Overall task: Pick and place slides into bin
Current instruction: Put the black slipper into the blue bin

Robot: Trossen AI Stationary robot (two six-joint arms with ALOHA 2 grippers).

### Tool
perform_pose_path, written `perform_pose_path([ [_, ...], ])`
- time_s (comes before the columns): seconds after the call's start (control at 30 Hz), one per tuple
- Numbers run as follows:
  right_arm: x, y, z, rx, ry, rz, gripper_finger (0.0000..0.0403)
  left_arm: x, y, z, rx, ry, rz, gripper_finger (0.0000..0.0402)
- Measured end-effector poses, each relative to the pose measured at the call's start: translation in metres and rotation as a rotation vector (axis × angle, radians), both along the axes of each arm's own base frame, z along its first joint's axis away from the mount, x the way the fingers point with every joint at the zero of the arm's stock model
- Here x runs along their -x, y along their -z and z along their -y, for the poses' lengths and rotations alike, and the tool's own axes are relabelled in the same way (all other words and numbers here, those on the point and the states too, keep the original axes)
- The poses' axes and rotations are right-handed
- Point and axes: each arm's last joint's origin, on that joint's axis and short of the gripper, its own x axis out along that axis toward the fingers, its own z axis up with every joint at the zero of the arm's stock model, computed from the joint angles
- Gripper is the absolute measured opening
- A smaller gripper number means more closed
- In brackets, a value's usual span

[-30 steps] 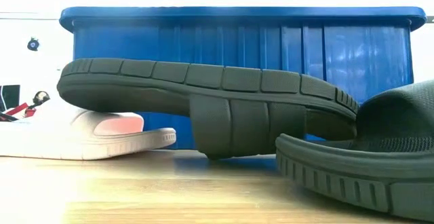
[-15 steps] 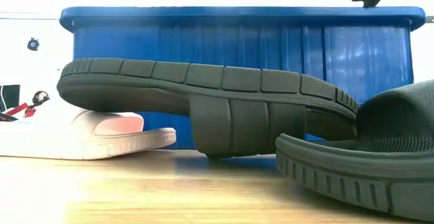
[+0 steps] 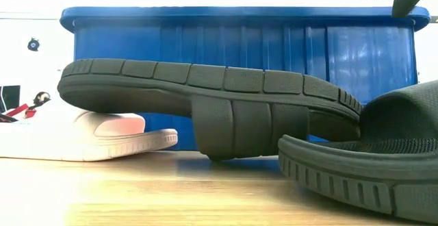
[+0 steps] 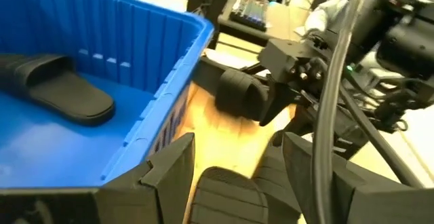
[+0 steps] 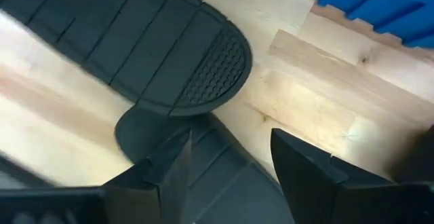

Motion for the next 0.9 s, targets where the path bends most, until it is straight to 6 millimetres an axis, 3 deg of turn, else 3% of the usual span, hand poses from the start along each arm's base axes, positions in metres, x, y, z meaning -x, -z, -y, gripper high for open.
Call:
perform_pose_path([
  [0.27,-0.013,-0.004,0.019,0.014,-0.039,-0.021,0.0192,-0.012,-0.019,-0.003,0.022,0.149,0.177,0.0204],
  [0.47,-0.025,-0.004,0.029,0.033,-0.099,0.007,0.0192,-0.022,-0.018,-0.011,0.069,0.252,0.169,0.0204],
  [0.73,-0.036,-0.003,0.032,0.036,-0.178,0.047,0.0192,-0.029,-0.032,-0.023,0.144,0.173,0.316,0.0204],
  [0.9,-0.03,0.0,0.036,0.066,-0.161,-0.025,0.0192,-0.027,-0.035,-0.028,0.139,0.189,0.326,0.0204],
])
